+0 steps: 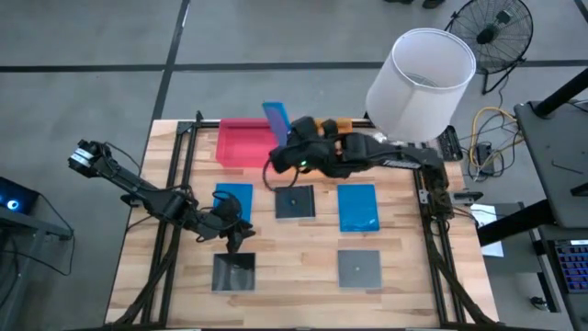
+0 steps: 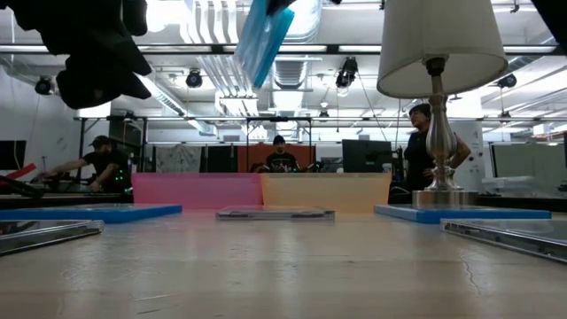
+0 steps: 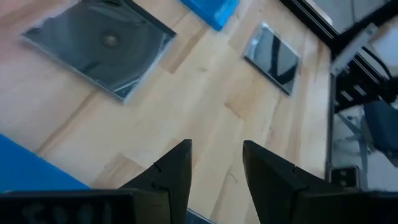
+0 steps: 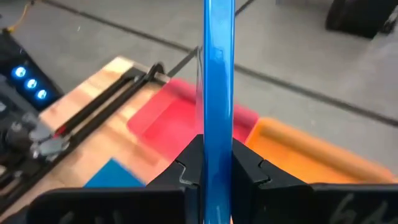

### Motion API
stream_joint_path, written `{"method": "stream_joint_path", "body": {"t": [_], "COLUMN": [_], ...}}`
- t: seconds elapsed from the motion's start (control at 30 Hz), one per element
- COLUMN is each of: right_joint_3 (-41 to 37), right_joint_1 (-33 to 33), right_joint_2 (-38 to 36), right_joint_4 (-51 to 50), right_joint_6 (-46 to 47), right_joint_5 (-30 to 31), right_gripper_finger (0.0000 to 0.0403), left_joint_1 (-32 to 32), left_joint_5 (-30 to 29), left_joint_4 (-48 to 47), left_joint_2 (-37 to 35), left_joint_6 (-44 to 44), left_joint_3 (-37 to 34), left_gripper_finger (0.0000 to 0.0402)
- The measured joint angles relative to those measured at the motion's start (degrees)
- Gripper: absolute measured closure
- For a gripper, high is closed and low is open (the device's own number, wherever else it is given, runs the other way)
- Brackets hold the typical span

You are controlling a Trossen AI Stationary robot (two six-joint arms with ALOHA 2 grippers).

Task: Pick & place jewel cases by type
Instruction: Put the bottom blue CD case into the orange bin

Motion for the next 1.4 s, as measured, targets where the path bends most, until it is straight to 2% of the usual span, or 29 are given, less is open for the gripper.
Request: {"method": "stream_joint_path", "body": {"t": [0.47, 0.97, 1.23, 1.4], "right_joint_3": [-0.2, -0.4, -0.4, -0.5], "right_joint_1": [4.5, 7.7, 8.1, 7.4], "right_joint_2": [7.5, 14.0, 17.5, 18.3], "right_joint_4": [0.8, 7.1, 14.9, 19.2], "right_joint_6": [11.1, 20.8, 20.9, 17.0], "right_joint_5": [-1.6, -1.8, -4.4, -6.7], "right_gripper_finger": [0.0374, 0.0374, 0.0374, 0.0374], "left_joint_1": [0.0, 0.0, 0.0, 0.0], "left_joint_5": [1.4, 5.6, 6.7, 5.6], "left_joint_4": [0.7, 0.6, -0.4, -2.8], "left_joint_2": [-3.7, -7.5, -10.8, -13.7], "left_joint_6": [6.1, 10.6, 12.2, 13.5], "left_joint_3": [0.0, -0.3, -0.3, -0.3], "left_gripper_finger": [0.0276, 0.0276, 0.0276, 0.0276]}}
